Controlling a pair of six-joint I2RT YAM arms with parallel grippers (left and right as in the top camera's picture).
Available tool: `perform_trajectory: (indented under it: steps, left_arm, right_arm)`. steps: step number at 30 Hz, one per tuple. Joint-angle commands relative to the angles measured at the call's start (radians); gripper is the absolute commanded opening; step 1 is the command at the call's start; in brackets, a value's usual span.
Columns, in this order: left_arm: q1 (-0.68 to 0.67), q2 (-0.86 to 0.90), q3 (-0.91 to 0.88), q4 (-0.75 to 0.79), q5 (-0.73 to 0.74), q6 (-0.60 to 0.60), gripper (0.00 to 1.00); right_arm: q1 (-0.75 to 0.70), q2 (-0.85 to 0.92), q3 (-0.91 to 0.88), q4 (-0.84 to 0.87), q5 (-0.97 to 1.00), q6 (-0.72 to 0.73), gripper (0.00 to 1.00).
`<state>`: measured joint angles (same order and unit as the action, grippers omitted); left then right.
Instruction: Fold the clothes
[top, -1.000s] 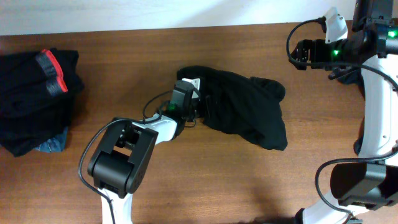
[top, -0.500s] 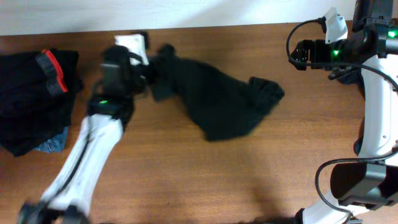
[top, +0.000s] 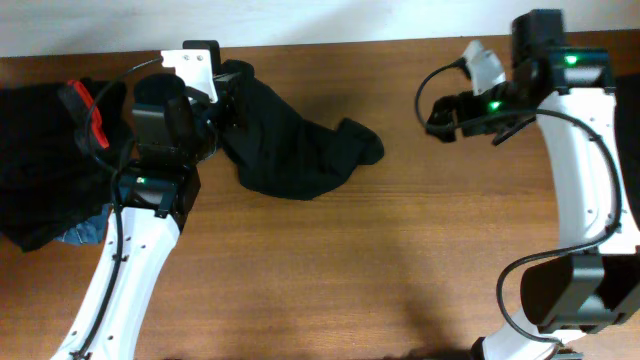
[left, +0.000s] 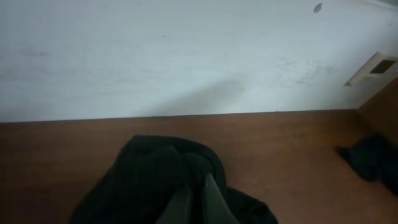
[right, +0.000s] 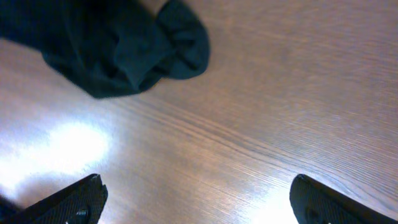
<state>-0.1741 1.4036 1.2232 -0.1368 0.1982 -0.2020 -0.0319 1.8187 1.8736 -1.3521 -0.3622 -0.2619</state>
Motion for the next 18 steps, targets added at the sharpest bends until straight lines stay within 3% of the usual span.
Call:
perform_trajectory:
  steps: [1, 10, 18]
  left_arm:
    - [0.0, -0.012, 0.081, 0.014, -0.032, 0.084, 0.0]
    - [0.0, -0.012, 0.428, 0.004, -0.064, 0.128, 0.01]
    - [-0.035, -0.012, 0.514, 0.048, -0.066, 0.128, 0.0]
  right_arm:
    - [0.05, 0.011, -0.05, 0.02, 0.008, -0.053, 0.99]
    - [0.078, 0.011, -0.067, 0.08, 0.007, -0.048, 0.99]
    - [0.136, 0.011, -0.067, 0.065, -0.127, -0.174, 1.0]
